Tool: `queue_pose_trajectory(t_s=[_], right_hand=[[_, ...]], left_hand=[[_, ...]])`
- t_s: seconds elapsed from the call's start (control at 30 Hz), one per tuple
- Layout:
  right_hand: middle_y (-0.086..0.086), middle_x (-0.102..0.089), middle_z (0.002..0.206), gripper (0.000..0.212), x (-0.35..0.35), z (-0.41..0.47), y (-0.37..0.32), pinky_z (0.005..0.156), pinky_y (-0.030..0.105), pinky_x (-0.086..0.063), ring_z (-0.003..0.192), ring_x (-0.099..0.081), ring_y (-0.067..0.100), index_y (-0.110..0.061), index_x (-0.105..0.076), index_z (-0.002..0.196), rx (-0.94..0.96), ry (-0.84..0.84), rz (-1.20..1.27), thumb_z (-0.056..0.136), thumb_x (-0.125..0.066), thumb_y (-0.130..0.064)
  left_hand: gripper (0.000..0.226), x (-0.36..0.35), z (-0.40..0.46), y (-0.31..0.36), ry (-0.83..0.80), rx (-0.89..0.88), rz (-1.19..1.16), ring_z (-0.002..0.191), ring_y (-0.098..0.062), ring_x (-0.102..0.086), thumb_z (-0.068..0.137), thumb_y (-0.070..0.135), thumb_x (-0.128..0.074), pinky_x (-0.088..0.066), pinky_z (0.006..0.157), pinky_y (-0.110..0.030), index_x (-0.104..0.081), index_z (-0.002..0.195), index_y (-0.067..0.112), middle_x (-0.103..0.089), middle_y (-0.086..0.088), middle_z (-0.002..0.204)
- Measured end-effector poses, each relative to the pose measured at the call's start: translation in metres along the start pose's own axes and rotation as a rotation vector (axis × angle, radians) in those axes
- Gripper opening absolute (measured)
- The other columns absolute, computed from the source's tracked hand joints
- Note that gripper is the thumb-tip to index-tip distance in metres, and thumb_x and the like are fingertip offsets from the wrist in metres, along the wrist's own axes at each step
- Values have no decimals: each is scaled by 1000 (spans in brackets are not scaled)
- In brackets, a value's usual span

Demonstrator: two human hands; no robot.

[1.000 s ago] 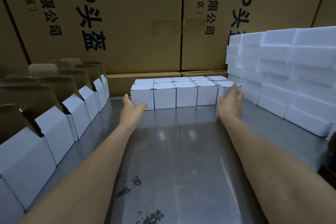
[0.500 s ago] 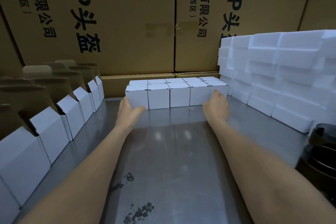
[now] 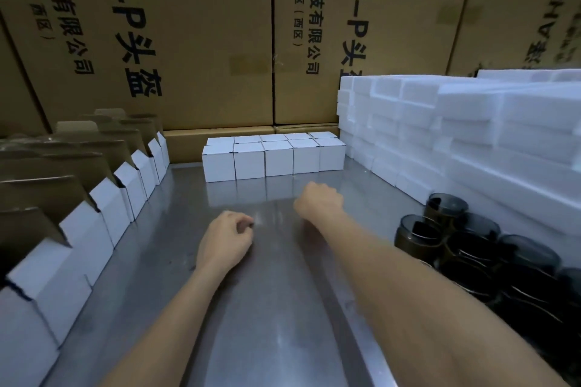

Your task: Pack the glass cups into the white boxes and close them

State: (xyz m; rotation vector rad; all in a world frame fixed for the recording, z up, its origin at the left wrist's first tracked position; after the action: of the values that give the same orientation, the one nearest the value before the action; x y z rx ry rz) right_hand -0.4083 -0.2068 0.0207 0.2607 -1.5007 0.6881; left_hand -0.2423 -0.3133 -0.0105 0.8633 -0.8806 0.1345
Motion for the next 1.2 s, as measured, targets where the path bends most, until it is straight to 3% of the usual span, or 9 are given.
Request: queue_pose_trajectory(t_s=[0.1,0.23,0.4,0.53,0.63,0.8,0.97,1.1,1.2], right_hand=[[12,-52,130,34,38,-16,36,86,34,-39,121,-48,29,-12,-54,123,-86,64,-43,91,-47,-22],[14,-35,142,45,58,-32,103,107,43,-27,131,-31,33,-15,-47,134,-270,60,-273,91,-39,-26],[22,-23,153,58,52,-52,158,114,49,-10,141,-17,40,-11,-39,143,-546,-55,-257,96,-30,-42],[24,-33,147,54,58,-50,160,114,51,-10,137,-23,43,-11,-46,138,-558,-69,-240,94,-28,-37],[16,-51,132,43,61,-42,141,112,45,-15,127,-38,34,-14,-56,124,-439,-45,-221,92,-32,-29],[13,-57,130,44,46,-44,71,115,52,0,127,-45,33,-13,-59,123,-149,1,-313,98,-26,-29],[12,-55,132,42,23,-69,-15,115,52,7,130,-42,30,-10,-48,131,104,105,-272,99,-30,-30],[9,-59,124,33,7,-106,-67,116,50,3,124,-46,28,-10,-47,122,318,230,-116,91,-43,-21],[6,-63,112,24,1,-133,-83,116,44,-5,117,-49,26,-13,-45,113,429,296,42,90,-48,-17]], left_hand=[[25,6,-34,12,-9,-56,21,113,-20,-56,88,14,-57,-41,90,-29,-70,109,19,-62,-2,117],[25,14,-68,20,-9,-108,29,113,-19,-55,88,13,-57,-41,92,-28,-70,109,18,-62,-2,116],[23,21,-83,18,-8,-95,23,111,-17,-56,88,12,-58,-39,90,-24,-71,106,18,-62,0,114],[20,21,-82,17,-13,-59,1,107,-16,-57,86,13,-60,-38,85,-22,-72,101,19,-61,1,108],[18,23,-80,15,-7,-20,-28,102,-14,-56,84,14,-61,-39,81,-21,-72,96,22,-60,4,104],[18,24,-82,12,-15,25,-85,91,-8,-55,82,15,-60,-38,77,-22,-68,89,30,-57,11,96],[27,29,-83,6,23,92,-186,102,-12,-59,82,14,-62,-42,85,-24,-66,108,21,-60,7,105],[52,30,-84,6,7,97,-250,117,-18,-54,80,20,-71,-43,100,-35,-54,129,14,-57,0,127],[71,30,-87,12,-44,80,-307,123,-18,-52,70,33,-66,-43,103,-41,-46,136,21,-54,1,135]])
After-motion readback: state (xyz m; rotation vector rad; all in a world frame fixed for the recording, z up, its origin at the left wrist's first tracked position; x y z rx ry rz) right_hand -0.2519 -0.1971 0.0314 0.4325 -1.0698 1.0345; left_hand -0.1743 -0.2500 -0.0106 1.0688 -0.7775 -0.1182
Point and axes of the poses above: each hand's wrist, its own z-axis towards the middle knuckle, its own x-axis out of the back of the hand, y = z × x, the point moved 9 cm from there along z, towards the middle knuckle
